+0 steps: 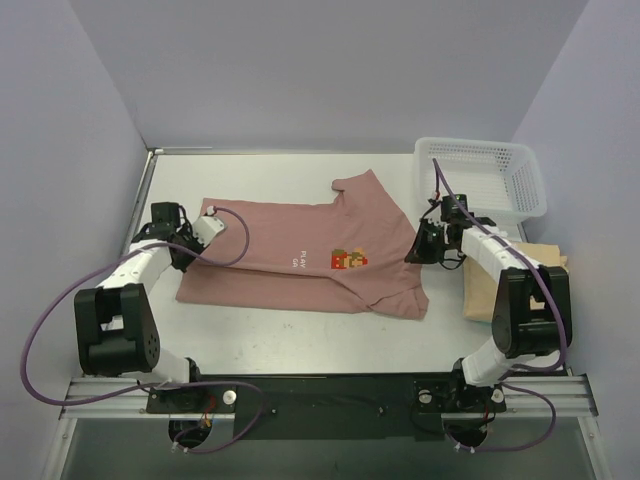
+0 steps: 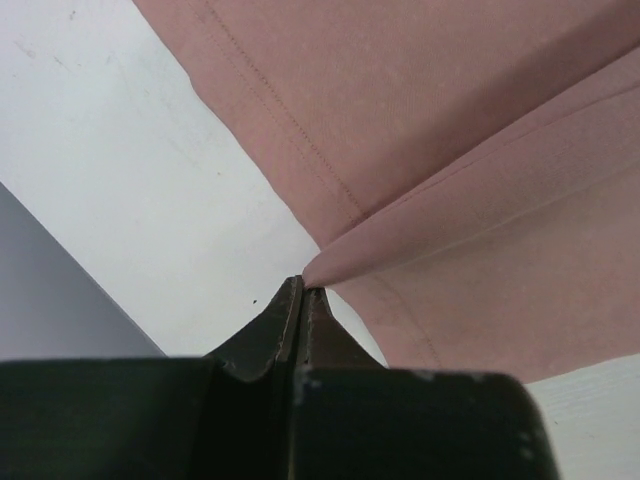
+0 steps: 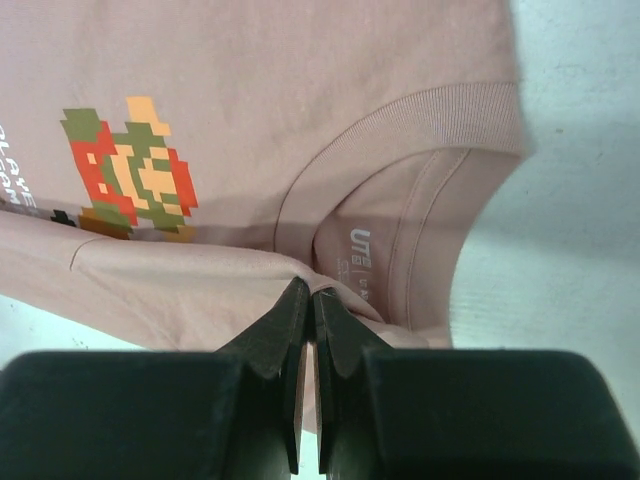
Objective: Fold and stack the t-shirts
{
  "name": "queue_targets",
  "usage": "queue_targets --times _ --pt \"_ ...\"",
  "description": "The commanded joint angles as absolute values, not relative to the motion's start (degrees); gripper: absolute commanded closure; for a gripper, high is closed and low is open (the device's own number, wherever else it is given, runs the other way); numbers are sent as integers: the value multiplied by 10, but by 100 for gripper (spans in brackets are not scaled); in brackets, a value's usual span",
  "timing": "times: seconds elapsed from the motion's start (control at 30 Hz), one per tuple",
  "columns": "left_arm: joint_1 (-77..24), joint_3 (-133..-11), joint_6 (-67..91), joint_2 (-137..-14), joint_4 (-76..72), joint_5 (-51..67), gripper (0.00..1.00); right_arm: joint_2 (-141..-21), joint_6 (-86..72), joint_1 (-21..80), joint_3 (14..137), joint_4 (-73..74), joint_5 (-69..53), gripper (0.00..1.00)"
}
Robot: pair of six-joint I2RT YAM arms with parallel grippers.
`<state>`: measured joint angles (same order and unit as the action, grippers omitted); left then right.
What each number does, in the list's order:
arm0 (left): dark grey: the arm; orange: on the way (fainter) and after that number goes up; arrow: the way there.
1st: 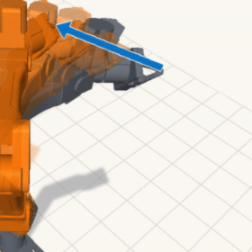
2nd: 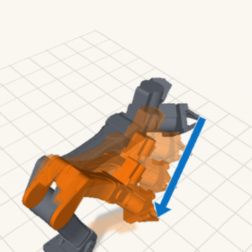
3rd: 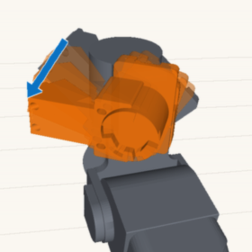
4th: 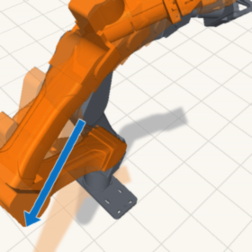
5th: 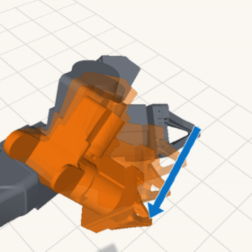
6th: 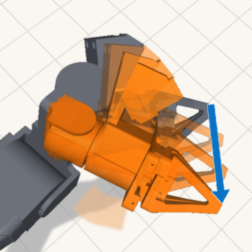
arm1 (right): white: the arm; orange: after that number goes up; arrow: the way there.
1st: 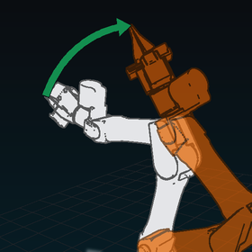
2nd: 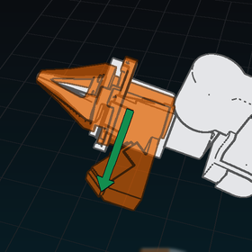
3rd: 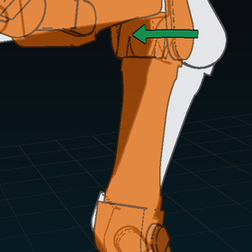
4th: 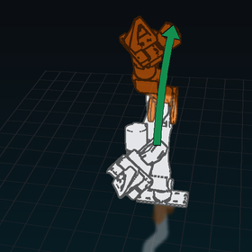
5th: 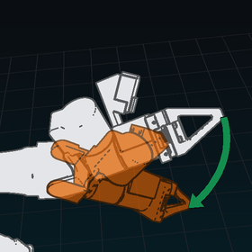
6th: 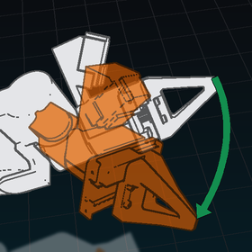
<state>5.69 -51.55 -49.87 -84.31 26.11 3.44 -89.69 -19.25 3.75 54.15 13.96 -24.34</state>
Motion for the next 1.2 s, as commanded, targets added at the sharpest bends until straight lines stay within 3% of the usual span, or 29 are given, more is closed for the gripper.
queue_targets --times 0.0,0.13,0.17,0.23,0.27,0.3,0.37,0.43,0.5,0.57,0.67,0.77,0.97,1.17 --pt "59 -538 -497 -862 223 25 100 -915 -171 38 574 153 -229 100" --pt "59 -536 -494 -866 225 27 100 -919 -163 43 584 156 -209 100" --pt "58 -536 -492 -866 223 25 96 -923 -162 45 586 156 -206 100" --pt "58 -536 -480 -867 207 16 75 -926 -156 51 594 158 -196 100" --pt "59 -540 -469 -870 197 10 71 -927 -153 54 599 159 -189 98" --pt "61 -543 -441 -874 177 -11 63 -929 -152 60 602 161 -184 95" --pt "69 -563 -384 -895 146 -54 51 -929 -157 65 611 161 -167 74" --pt "89 -623 -333 -918 148 -84 47 -919 -176 65 624 168 -145 61" --pt "97 -662 -309 -920 171 -103 46 -894 -187 65 632 186 -119 54" --pt "95 -666 -327 -885 197 -48 46 -859 -194 64 634 219 -92 49" --pt "84 -619 -462 -803 261 148 53 -803 -208 63 614 287 -59 46" --pt "66 -550 -626 -730 416 233 54 -764 -247 63 538 328 -71 43" --pt "65 -454 -788 -715 475 210 41 -700 -311 63 413 316 -100 41" --pt "57 -393 -762 -722 363 207 34 -725 -342 49 344 227 -168 41"
